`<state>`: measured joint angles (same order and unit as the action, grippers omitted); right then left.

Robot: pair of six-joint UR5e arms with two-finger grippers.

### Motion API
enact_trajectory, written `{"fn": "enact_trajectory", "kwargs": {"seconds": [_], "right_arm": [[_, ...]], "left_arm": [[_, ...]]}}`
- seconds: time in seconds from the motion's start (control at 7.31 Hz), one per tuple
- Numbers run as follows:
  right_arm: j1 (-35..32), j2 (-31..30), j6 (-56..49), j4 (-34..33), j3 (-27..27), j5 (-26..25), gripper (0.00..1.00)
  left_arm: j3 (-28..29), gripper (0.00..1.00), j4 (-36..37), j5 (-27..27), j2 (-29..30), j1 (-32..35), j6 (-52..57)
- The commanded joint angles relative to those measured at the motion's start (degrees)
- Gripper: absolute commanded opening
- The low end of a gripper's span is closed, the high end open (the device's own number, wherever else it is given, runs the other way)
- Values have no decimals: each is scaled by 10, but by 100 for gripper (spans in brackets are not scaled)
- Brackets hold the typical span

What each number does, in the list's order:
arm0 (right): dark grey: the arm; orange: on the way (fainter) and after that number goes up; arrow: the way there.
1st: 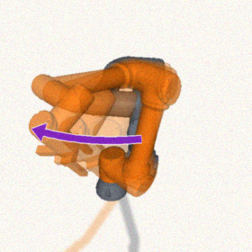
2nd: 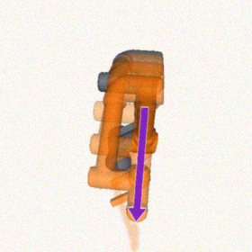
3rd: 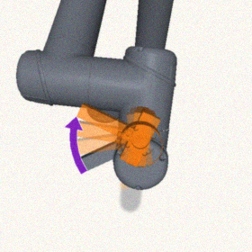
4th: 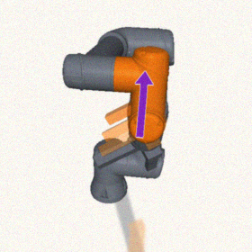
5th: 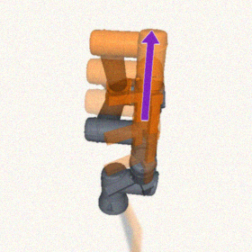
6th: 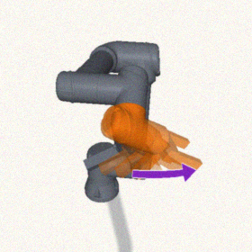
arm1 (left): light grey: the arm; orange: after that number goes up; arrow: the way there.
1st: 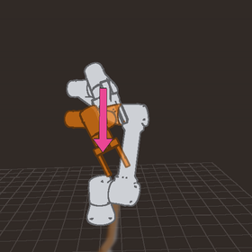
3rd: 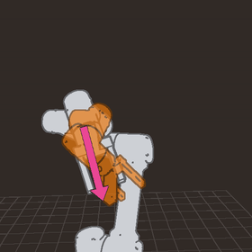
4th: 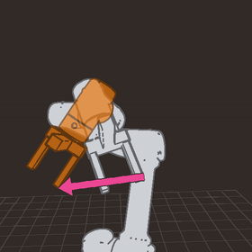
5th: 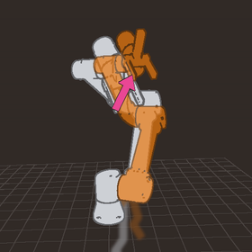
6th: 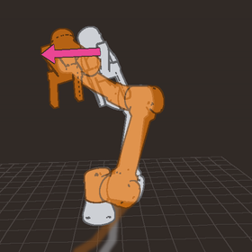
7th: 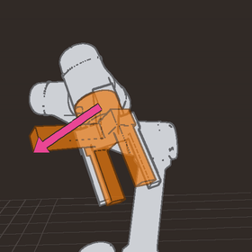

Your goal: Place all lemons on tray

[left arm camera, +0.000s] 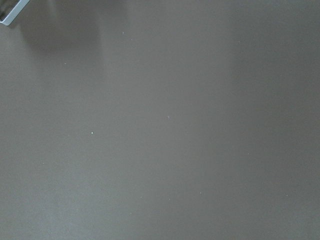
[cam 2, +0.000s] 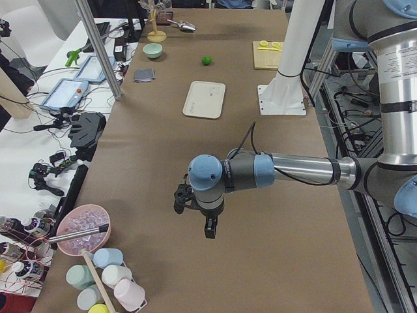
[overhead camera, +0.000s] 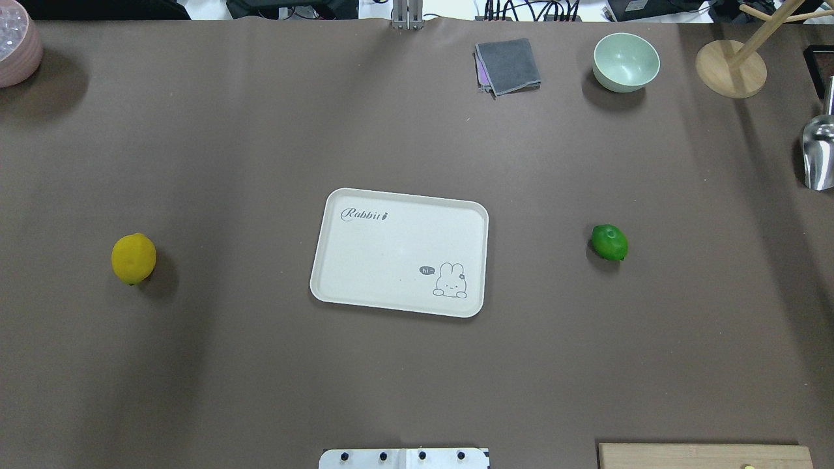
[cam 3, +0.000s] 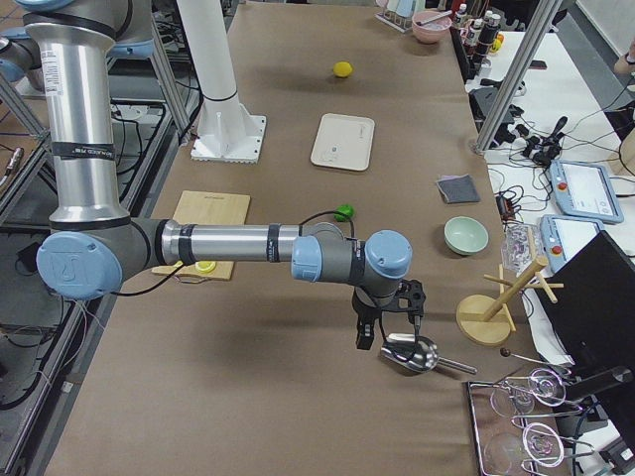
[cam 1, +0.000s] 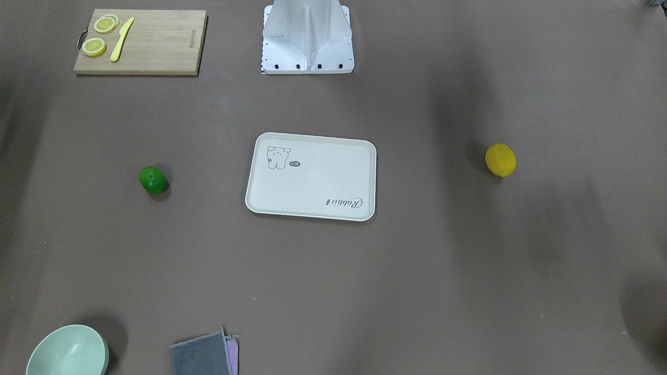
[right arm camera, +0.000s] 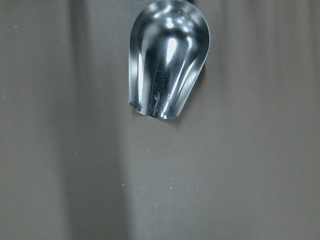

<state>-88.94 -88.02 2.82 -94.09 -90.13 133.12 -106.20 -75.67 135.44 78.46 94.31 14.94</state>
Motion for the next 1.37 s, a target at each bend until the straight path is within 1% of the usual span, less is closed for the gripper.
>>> {"fn": "enact_trajectory", "kwargs": {"seconds": [0.0,0.55,0.68,0.82,0.96,1.09,1.23], "right_arm": [[0,-2,-1,1,-3,-1,100],[5,0,2,-1,-9,8,100],[16,-1,8,-2,-19,9,100],[39,-1,45,-2,-42,10,100],[62,-2,84,-2,-67,15,100],[85,-1,110,0,-83,33,100],[118,0,158,0,-107,35,100]], "left_arm": [[0,98,0,-1,-1,-2,0],[12,98,2,0,1,-3,-1],[10,98,1,-1,1,-4,-1],[6,98,1,-1,11,-5,-1],[13,98,7,-3,38,-9,-7],[20,98,45,-7,75,-20,-8],[19,98,100,-7,114,-31,-9]]}}
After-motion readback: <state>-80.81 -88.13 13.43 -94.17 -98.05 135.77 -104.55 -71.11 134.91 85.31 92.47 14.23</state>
